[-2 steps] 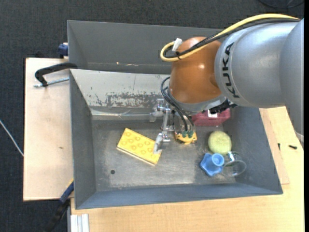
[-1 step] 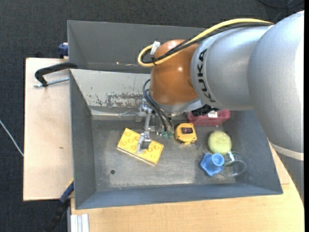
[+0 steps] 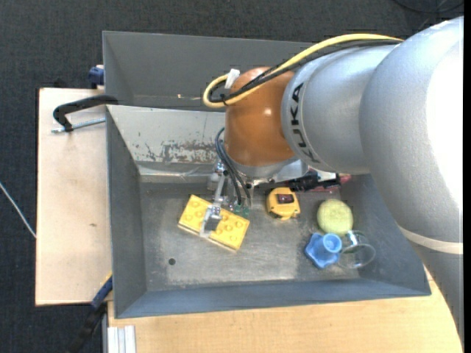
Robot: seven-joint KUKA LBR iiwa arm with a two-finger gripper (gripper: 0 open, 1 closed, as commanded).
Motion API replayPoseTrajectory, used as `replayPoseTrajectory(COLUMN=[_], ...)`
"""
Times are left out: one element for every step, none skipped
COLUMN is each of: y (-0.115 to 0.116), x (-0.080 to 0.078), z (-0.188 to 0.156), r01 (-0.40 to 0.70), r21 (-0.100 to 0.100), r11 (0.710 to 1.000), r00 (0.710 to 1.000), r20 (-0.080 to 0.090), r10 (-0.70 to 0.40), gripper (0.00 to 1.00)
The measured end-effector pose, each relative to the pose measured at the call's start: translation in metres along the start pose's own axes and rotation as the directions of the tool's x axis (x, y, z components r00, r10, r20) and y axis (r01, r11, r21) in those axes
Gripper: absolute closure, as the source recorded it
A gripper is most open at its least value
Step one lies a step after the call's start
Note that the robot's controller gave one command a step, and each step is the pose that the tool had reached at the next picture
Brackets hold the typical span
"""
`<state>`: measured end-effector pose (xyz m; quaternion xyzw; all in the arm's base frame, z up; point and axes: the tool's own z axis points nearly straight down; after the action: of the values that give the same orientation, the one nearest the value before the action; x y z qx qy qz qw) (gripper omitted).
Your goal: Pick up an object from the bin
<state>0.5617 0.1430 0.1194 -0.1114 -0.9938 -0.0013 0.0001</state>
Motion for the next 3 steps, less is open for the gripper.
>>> replayPoseTrajectory(y=[-0.009, -0.006, -0.003], x=[0.001, 0.015, 0.012], z=[-0.004, 0.029, 0.043], r01=[0.084, -0.17, -0.029], r21=[0.002, 0.0, -0.001], r11=[0.996, 0.985, 1.0], r00=[0.997, 0.985, 1.0], r20=[0.0, 0.001, 0.0], r10=[-0.084, 0.17, 0.029], gripper=[0.0, 0.0, 1.0])
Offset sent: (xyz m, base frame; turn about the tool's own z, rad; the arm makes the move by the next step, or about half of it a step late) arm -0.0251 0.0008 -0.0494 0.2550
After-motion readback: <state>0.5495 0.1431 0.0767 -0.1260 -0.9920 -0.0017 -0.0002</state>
